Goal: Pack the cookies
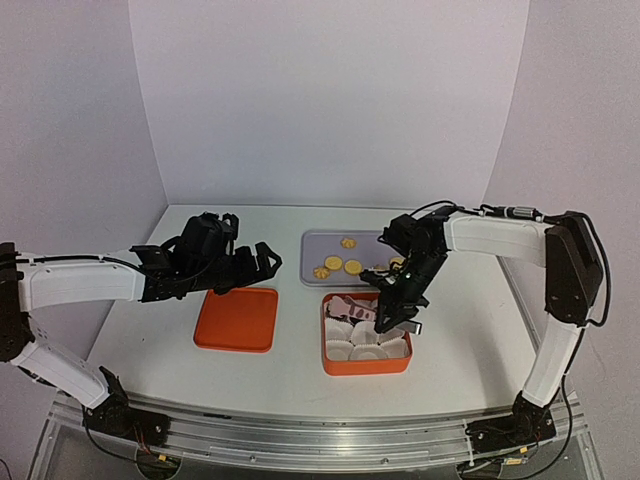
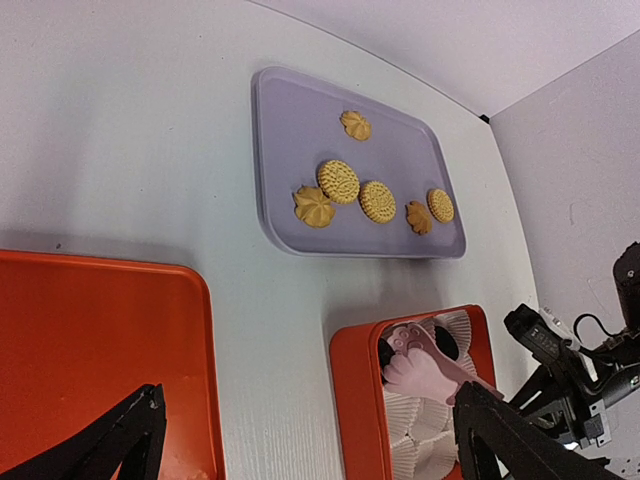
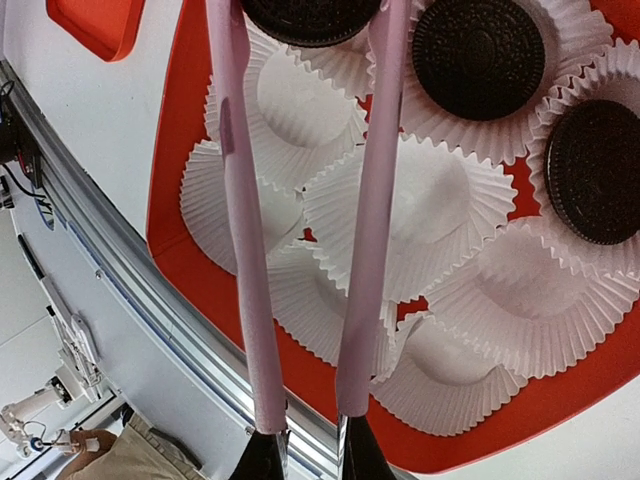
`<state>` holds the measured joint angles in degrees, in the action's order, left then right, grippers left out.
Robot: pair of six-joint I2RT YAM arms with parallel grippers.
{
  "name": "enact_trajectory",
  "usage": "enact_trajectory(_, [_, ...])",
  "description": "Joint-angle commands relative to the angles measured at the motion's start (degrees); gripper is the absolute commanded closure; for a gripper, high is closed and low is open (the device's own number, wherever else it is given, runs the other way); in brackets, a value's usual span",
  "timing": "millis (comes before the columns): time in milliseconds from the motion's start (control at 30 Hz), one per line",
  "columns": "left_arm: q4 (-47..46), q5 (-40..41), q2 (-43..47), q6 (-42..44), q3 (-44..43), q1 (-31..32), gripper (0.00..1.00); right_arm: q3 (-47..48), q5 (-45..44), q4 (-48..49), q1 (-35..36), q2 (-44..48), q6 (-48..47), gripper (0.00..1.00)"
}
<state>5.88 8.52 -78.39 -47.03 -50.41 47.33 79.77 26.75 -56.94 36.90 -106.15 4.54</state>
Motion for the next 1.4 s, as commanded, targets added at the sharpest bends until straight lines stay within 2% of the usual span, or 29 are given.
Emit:
enact_trajectory(0, [-1.8, -0.3, 1.0, -0.7, -0.1, 0.1, 0.0, 0.1, -2.3, 0.8, 0.6, 0.6, 1.6, 0.89])
enact_trajectory(600, [-1.9, -1.2, -0.3, -0.7, -1.1, 0.1, 0.0, -0.1, -8.7, 2.0, 3.2, 1.7, 4.5, 0.85])
enact_trajectory(933, [-2.1, -1.4, -0.7, -0.6, -1.5, 0.1, 0.0, 0.1, -9.9, 2.0, 3.7, 1.7, 4.8, 0.74])
enact_trajectory(1367, [-2.3, -1.9, -1.2, -0.5, -1.9, 0.1, 0.0, 0.6, -10.4, 2.0, 3.7, 2.5, 4.9, 0.67])
